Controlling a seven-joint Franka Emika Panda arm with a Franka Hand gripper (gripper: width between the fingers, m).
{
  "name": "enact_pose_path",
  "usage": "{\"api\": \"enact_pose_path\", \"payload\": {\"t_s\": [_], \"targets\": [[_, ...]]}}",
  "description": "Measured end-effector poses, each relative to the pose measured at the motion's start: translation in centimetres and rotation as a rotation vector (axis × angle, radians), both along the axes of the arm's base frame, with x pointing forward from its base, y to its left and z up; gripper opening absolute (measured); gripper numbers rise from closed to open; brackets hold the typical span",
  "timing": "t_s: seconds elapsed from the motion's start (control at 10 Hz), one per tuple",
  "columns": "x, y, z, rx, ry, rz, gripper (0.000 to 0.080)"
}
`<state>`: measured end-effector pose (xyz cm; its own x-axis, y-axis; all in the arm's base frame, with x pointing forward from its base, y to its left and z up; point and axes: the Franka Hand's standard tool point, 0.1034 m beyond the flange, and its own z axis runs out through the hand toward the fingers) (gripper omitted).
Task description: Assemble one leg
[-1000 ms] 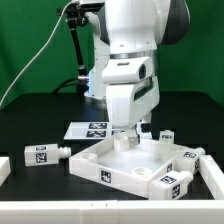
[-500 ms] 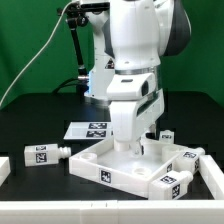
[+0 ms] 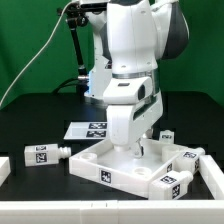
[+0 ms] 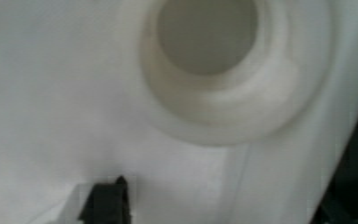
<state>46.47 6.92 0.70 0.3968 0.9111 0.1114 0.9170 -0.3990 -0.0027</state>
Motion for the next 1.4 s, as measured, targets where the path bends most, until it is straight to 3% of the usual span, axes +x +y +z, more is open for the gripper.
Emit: {"api": "enact_pose_path", "payload": {"t_s": [0.1, 0.2, 0.3, 0.4, 0.6, 0.7, 1.1, 1.4], "targets": [[0.0, 0.0, 0.0, 0.000, 0.000, 0.000, 0.0247], [0.0, 0.0, 0.0, 0.000, 0.000, 0.000, 0.0247], [-0.1, -0.2, 0.0, -0.002, 0.002, -0.004, 0.0076], [0.0, -0.2, 0.0, -0.002, 0.002, -0.005, 0.0049], [0.1, -0.5, 0.0, -0.005, -0.004, 0.035, 0.0049], [0.6, -1.4, 0.0, -0.013, -0.017, 0.099, 0.0049], [4.1, -2.8, 0.0, -0.028, -0.052, 0.256, 0.0049], [6.1, -2.3, 0.1, -0.048, -0.083, 0.381, 0.0049]]}}
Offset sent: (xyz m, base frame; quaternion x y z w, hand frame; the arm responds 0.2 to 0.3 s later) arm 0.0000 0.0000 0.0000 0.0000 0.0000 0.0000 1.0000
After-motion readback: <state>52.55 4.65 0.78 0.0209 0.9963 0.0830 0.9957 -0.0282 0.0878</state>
